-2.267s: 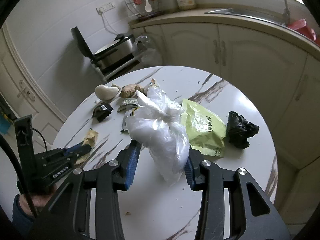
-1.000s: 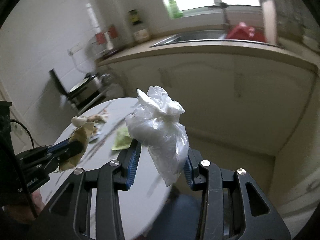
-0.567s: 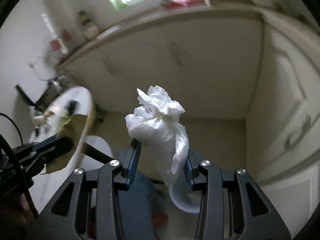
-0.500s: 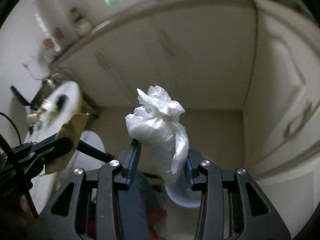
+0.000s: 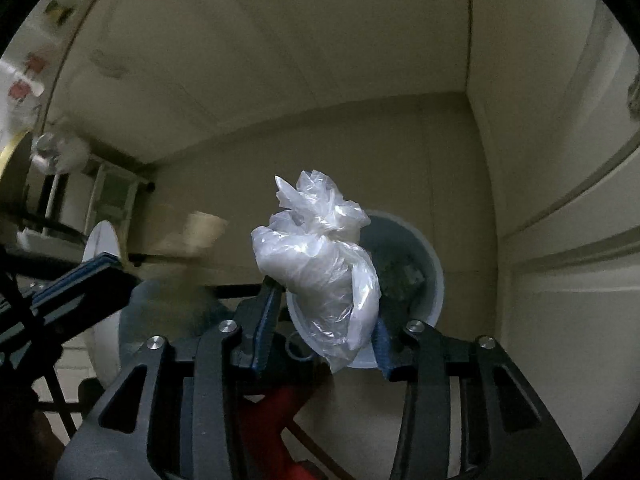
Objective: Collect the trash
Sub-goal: 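Open both tools over the bin to drop the bag and packet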
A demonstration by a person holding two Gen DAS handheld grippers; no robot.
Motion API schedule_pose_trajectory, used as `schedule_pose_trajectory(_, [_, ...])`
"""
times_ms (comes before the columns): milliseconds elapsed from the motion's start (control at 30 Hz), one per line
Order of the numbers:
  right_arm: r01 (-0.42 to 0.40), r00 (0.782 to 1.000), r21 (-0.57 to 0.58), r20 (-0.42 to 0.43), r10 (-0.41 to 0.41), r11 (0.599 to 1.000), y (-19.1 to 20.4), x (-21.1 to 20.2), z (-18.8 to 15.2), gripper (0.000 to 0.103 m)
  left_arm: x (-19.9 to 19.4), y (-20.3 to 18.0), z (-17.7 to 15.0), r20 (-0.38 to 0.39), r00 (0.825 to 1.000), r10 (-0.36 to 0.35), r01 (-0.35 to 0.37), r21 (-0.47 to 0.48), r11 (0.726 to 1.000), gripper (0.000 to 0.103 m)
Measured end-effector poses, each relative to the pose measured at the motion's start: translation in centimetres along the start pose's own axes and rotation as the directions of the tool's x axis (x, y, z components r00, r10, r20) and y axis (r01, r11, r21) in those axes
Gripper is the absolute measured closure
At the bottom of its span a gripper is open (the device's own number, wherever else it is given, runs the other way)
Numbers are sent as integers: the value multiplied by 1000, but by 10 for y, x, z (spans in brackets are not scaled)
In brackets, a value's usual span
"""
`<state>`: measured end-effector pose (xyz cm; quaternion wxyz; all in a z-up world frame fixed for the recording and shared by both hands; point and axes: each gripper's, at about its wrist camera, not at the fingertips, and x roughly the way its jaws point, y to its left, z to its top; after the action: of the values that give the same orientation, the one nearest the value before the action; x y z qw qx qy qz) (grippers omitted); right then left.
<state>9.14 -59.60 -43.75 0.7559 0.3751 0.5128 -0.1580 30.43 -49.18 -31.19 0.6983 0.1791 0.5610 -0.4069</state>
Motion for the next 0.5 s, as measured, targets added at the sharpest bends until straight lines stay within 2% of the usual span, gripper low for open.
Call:
schedule_pose_trajectory(33, [2, 1000, 8, -5, -2, 1000, 1, 5, 1, 49, 5, 2, 5, -6, 1000, 9, -9, -1, 1000, 78])
schedule_pose_trajectory(67, [7, 1000, 22, -8, -7, 1000, -4, 9, 2, 37, 6, -2, 5, -6, 1000, 16, -16, 0, 1000, 65])
schedule_pose_trajectory(100, [4, 1000, 40, -6, -3, 999, -9, 12, 3, 34, 7, -3, 7, 2, 1000, 27, -27, -6, 1000, 54])
schedule_pose_trajectory(133, [-1, 1000, 50, -6, 1, 999, -12, 13, 4, 30, 7, -2, 8, 11, 999, 34, -34, -10, 999, 49])
schedule_pose_trajectory(200, [-4, 1000, 69, -4, 4, 998, -17, 14, 4, 16, 6, -7, 7, 31, 998, 57, -56, -15, 998, 37])
schedule_pose_trajectory(233, [3, 1000, 78, 1, -3, 997, -20, 13, 2, 5, 5, -7, 6, 38, 997, 68, -67, -17, 998, 35])
schedule_pose_trajectory(267, [9, 1000, 86, 6, -9, 996, -19, 12, 4, 0, 4, -8, 7, 43, 996, 79, -78, -18, 997, 30])
schedule_pose_trajectory(400, [47, 999, 131, 7, -48, 990, -29, 7, 0, 0, -7, -22, -7, 87, 988, 128, -127, -10, 992, 19])
schedule_pose_trajectory(500, [52, 998, 146, 17, -55, 988, -23, 0, 0, 0, -17, -28, -14, 120, 982, 143, -145, 4, 989, 17])
